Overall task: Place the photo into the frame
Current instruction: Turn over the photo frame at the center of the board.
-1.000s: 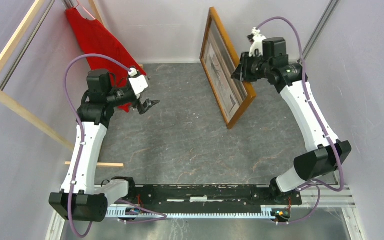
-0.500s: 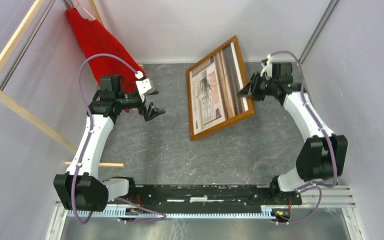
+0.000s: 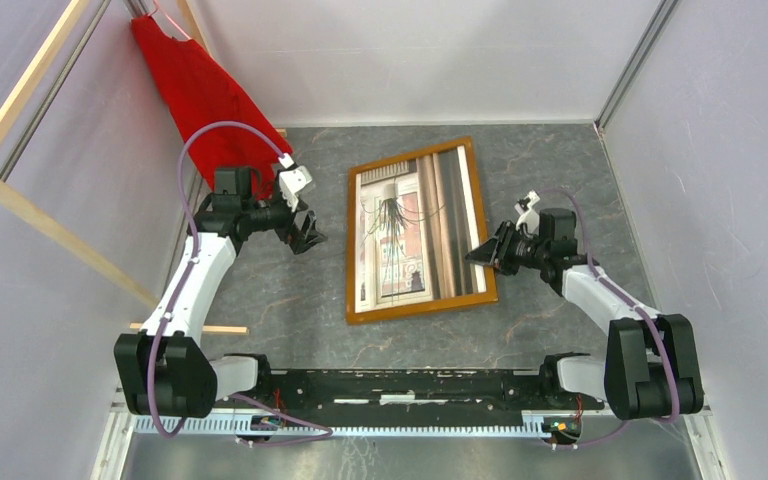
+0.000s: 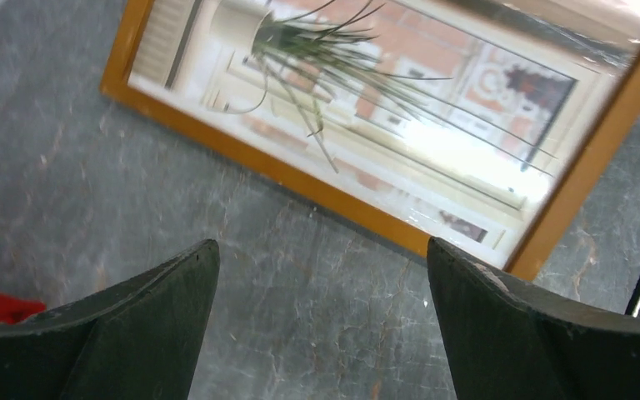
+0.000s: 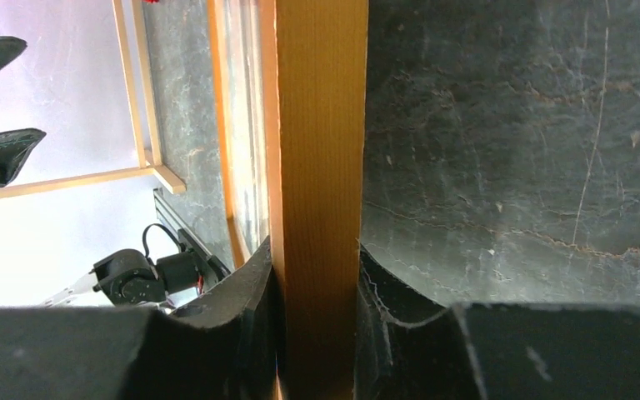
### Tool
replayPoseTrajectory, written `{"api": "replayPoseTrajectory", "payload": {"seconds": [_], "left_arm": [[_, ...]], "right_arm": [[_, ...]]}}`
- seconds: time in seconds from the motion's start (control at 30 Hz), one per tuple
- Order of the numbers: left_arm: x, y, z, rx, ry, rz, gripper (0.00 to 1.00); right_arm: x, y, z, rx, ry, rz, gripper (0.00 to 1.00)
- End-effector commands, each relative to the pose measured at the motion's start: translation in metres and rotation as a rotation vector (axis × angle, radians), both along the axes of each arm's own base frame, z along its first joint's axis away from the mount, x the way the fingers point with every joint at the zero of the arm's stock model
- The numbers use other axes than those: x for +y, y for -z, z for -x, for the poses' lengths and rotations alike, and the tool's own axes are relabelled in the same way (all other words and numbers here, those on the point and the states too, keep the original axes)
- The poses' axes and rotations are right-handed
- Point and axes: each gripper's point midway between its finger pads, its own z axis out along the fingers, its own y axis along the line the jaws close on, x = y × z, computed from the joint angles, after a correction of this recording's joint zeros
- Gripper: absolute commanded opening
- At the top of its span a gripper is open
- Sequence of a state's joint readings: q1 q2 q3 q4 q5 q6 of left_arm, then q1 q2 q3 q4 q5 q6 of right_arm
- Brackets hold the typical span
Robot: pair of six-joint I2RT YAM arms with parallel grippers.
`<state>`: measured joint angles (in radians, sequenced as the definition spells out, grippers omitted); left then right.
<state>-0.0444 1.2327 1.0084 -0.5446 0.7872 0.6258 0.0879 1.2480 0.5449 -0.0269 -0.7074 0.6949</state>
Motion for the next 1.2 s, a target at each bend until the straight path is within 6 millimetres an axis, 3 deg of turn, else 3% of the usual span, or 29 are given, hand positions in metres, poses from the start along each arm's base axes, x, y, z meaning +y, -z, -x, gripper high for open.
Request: {"api": "replayPoseTrajectory", "payload": {"seconds": [0.0,0.1,0.23,0.47,0.57,0.63,0.67,0.73,0.83,1.0,1.1,1.17], "left_arm": [[0.020,0.008,-0.008,0.024,-0.199,-0.003,1.00],[0.026,0.021,-0.002,0.054,-0.238,0.019,1.00],[0.031,0.043,0.002,0.084,-0.275,0.016,1.00],[0.032,0.056,0.000,0.116,-0.303,0.027,1.00],[0.036,0.061,-0.001,0.111,-0.330,0.010,1.00],[0.038,0.063,-0.001,0.110,-0.334,0.002,1.00],[0.038,0.064,0.000,0.111,-0.332,0.001,1.00],[0.037,0.063,0.000,0.109,-0.329,0.003,1.00],[0.035,0.058,0.000,0.095,-0.325,0.020,1.00],[0.037,0.056,-0.007,0.097,-0.369,0.041,1.00],[0.049,0.055,-0.023,0.075,-0.484,0.052,1.00],[0.064,0.052,-0.038,0.038,-0.623,0.074,1.00]], "right_arm": [[-0.009,0.017,-0.014,-0.159,0.024,0.089,0.16],[-0.014,0.033,-0.011,-0.167,0.018,0.131,0.23],[-0.021,0.054,-0.007,-0.152,0.018,0.188,0.23],[-0.025,0.077,0.003,-0.110,-0.002,0.229,0.33],[-0.031,0.080,0.004,-0.099,0.003,0.268,0.48],[-0.035,0.080,0.003,-0.098,0.011,0.298,0.75],[-0.039,0.080,0.002,-0.093,0.015,0.320,0.97],[-0.046,0.081,0.001,-0.080,0.030,0.364,0.98],[-0.054,0.073,-0.004,-0.096,0.056,0.411,0.98],[-0.082,0.036,-0.028,-0.191,0.157,0.561,0.98],[-0.118,0.005,-0.043,-0.260,0.315,0.712,0.98],[-0.158,-0.019,-0.047,-0.300,0.528,0.839,0.98]]}}
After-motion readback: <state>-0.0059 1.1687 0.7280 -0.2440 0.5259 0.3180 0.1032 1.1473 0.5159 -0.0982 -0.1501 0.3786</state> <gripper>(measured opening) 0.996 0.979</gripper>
